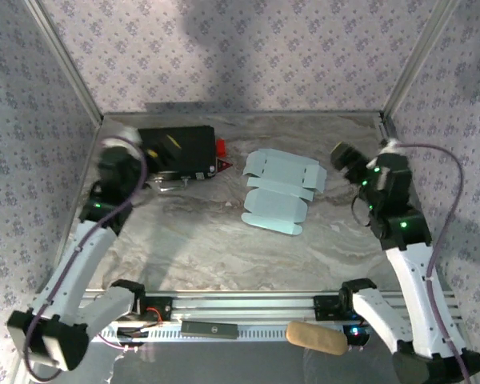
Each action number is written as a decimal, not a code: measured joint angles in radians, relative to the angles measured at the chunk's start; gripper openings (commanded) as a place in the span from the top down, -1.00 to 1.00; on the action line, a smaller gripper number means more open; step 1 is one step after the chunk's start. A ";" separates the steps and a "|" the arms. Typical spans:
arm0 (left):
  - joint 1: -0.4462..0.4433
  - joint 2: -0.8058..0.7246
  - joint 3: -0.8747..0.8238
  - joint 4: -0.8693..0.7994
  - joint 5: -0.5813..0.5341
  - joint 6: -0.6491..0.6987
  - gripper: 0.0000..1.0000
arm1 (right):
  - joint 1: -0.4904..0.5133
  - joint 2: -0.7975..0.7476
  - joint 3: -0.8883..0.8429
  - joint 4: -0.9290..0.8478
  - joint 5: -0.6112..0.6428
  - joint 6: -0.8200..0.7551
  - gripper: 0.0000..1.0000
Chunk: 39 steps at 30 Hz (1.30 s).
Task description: Fold the paper box
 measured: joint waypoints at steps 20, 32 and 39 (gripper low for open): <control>-0.733 0.596 -0.301 0.587 -0.304 -0.565 -0.15 | 0.202 0.424 -0.308 0.220 -0.213 0.157 -0.34; -0.737 0.797 -0.237 0.768 -0.296 -0.703 -0.12 | 0.118 0.673 -0.216 0.319 -0.295 0.145 -0.28; -0.739 0.833 -0.237 0.823 -0.296 -0.745 -0.13 | 0.105 0.711 -0.214 0.339 -0.305 0.145 -0.29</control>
